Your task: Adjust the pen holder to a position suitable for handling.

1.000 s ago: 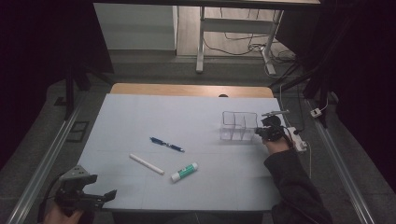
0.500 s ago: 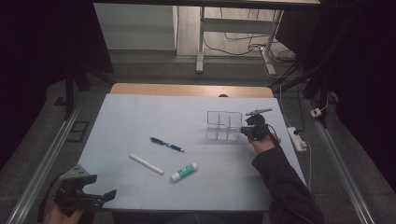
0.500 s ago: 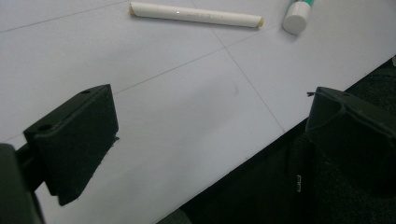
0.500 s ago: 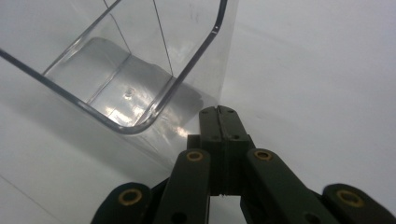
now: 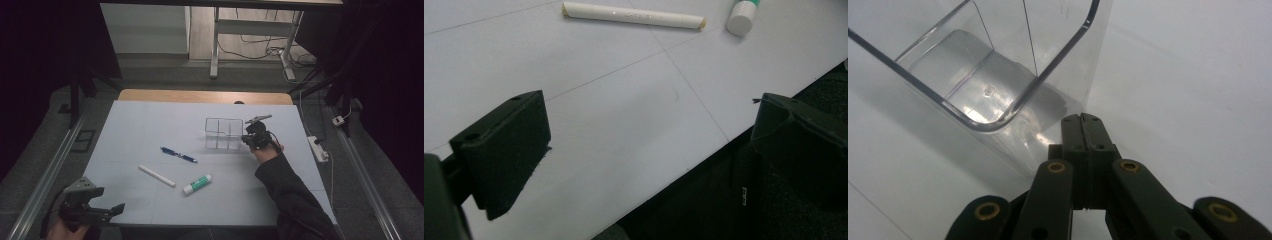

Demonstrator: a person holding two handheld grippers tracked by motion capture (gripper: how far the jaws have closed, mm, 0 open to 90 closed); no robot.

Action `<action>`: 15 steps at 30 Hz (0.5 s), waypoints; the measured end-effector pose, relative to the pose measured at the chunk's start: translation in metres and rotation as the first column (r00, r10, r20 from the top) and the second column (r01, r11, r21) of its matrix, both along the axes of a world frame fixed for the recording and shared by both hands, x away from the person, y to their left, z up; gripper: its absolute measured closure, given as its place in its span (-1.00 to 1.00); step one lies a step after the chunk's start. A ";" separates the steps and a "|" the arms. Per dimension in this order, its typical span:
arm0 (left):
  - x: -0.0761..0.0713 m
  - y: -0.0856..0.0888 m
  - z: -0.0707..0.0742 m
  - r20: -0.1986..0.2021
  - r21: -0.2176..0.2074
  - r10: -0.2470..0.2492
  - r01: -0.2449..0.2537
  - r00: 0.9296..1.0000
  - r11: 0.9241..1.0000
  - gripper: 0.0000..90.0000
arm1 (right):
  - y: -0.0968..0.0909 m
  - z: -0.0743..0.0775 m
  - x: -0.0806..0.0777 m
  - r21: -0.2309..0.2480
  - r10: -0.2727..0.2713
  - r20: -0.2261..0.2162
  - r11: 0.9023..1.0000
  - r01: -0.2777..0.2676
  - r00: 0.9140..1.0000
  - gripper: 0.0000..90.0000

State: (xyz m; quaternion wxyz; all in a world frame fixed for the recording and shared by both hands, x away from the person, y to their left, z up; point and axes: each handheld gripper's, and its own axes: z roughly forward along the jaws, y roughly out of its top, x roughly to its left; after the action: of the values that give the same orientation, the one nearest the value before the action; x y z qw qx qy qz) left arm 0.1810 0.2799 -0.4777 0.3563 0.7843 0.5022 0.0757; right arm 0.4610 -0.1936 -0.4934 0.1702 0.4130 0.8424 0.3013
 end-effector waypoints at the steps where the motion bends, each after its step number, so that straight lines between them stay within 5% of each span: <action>1: 0.000 0.000 0.000 0.000 -0.001 0.000 0.000 1.000 1.000 -0.94 | 0.008 -0.001 0.002 0.004 0.009 0.004 1.000 -0.009 1.000 1.00; 15: 0.000 0.000 0.000 0.000 0.000 -0.001 0.001 1.000 1.000 -0.94 | 0.049 -0.007 0.008 0.022 0.062 0.004 0.998 -0.062 0.998 1.00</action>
State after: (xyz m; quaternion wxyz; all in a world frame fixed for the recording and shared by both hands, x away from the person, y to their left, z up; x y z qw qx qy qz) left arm 0.1811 0.2800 -0.4778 0.3564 0.7845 0.5019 0.0753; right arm 0.4686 -0.1444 -0.5008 0.1575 0.3878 0.8513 0.3163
